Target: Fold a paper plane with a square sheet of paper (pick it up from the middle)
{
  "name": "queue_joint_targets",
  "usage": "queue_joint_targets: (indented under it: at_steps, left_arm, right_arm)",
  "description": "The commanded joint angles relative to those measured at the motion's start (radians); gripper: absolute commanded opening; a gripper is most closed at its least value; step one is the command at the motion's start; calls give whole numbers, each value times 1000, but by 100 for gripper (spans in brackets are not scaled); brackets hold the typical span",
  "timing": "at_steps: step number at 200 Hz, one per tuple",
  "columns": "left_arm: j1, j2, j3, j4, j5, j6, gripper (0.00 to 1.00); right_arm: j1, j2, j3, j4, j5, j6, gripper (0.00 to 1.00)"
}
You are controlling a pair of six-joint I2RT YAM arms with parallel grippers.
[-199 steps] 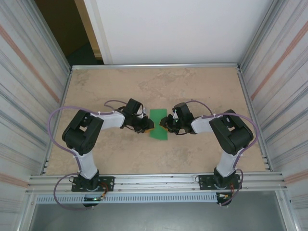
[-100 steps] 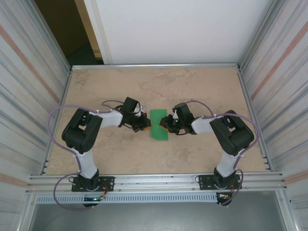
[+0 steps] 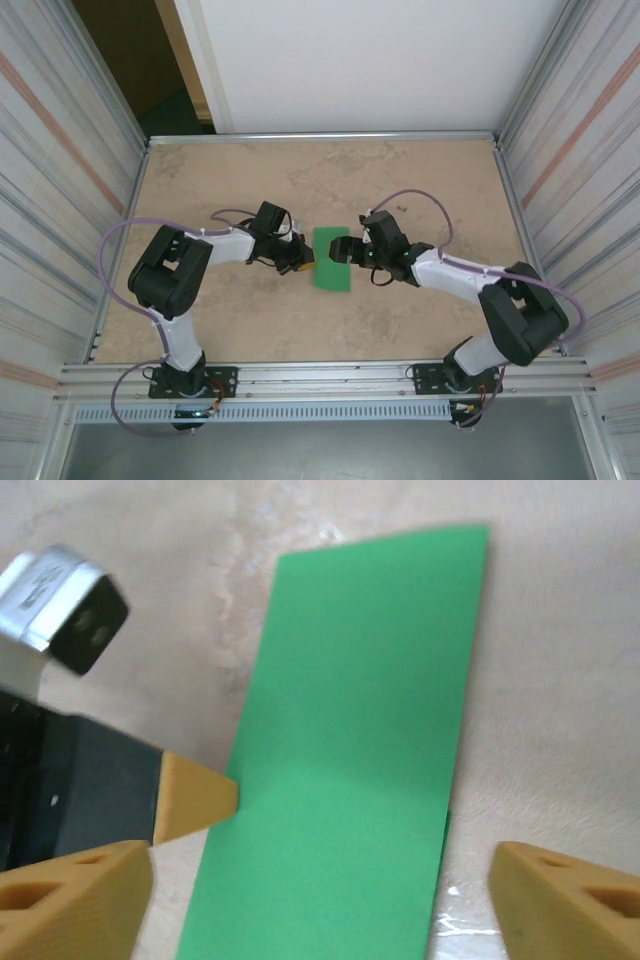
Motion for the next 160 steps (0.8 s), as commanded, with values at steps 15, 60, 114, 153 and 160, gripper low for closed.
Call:
queue_joint_targets:
  at_steps: [15, 60, 114, 153, 160]
  left_arm:
    - [10, -52, 26, -25, 25, -12, 0]
    - [10, -62, 24, -27, 26, -28, 0]
    - [10, -75, 19, -37, 16, -36, 0]
    - [10, -72, 22, -29, 24, -38, 0]
    - [11, -72, 23, -30, 25, -38, 0]
  right_arm:
    - [72, -86, -10, -34, 278, -239, 99]
    - [151, -83, -38, 39, 273, -456, 99]
    - [272, -56, -112, 156, 284, -685, 100]
    - [336, 56, -95, 175, 348, -787, 93]
    - [340, 72, -91, 182, 355, -794, 93]
